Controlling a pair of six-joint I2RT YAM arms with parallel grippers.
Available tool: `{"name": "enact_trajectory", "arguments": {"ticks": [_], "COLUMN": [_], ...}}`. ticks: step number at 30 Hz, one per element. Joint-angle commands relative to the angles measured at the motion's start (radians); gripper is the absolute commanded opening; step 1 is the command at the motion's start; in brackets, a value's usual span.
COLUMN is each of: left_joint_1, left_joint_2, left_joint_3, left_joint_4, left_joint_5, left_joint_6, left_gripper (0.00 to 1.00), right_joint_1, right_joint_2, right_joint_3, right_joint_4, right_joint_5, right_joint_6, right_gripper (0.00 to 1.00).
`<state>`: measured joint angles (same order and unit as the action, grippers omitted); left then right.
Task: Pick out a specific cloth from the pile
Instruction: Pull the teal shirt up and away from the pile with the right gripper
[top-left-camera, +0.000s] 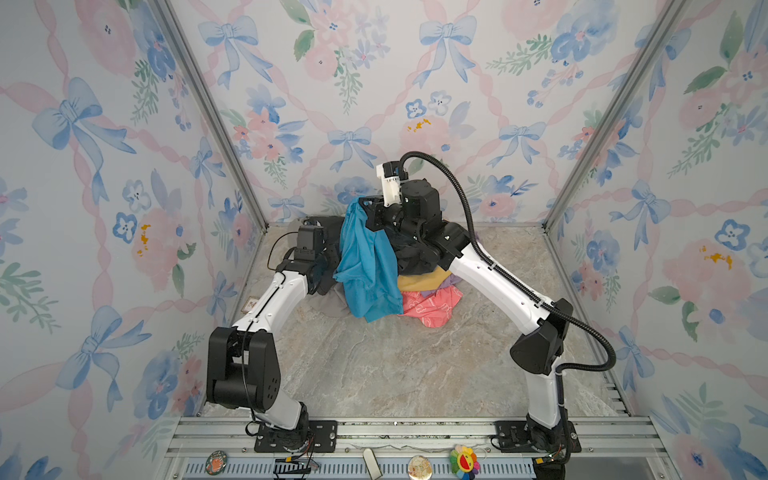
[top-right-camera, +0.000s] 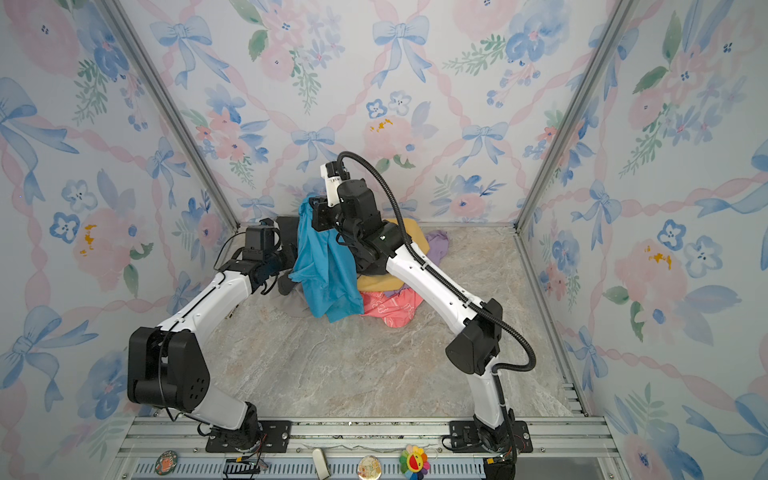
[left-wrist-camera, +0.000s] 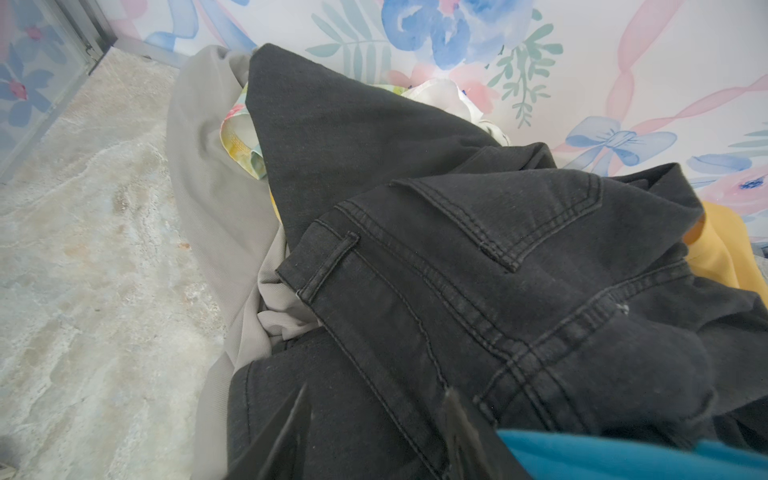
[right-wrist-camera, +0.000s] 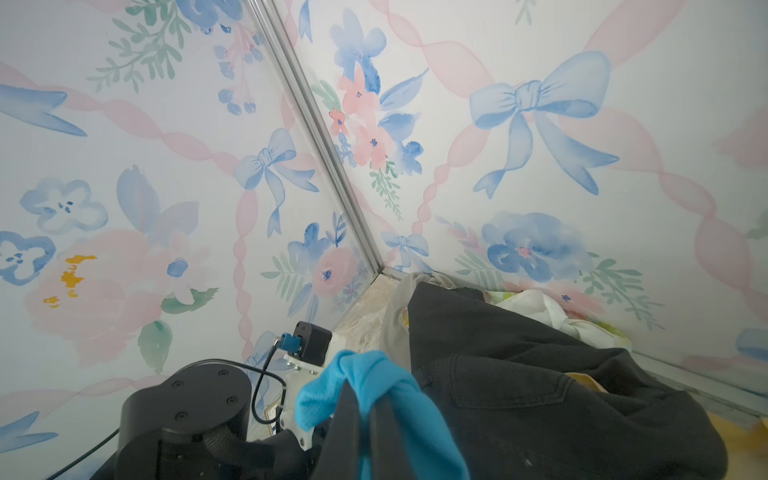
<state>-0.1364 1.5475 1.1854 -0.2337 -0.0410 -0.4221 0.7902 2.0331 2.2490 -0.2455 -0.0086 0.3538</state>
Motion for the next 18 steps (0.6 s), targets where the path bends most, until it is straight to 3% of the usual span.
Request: {"name": "enact_trajectory", "arguments": {"ticks": [1,9,18], "left_joint_1": [-0.026,-0.134,-0.321], "left_joint_2": [-0.011,-0.076,-0.144], "left_joint_3": [-0.013,-0.021,-0.031], "left_joint_4": [0.005,0.005,0.008], "left_joint_5": [-0.022,-0.072,-0.077], "left_joint_6": [0.021,0.080,0.130], "left_gripper": [0.54,0.56,0.57], "right_joint_1": [-0.024,-0.072,-0.184], "right_joint_2": [-0.032,-0.061,-0.236], "right_joint_3": [0.100,0.218,0.221], "right_joint_4": [-0.048,-0.202,-0.344], "right_joint_5": [-0.034,-0.073,-0.061], "right_joint_6": [-0.025,-0.051,-0.120], "right_gripper": [0.00,0.00,0.00]}}
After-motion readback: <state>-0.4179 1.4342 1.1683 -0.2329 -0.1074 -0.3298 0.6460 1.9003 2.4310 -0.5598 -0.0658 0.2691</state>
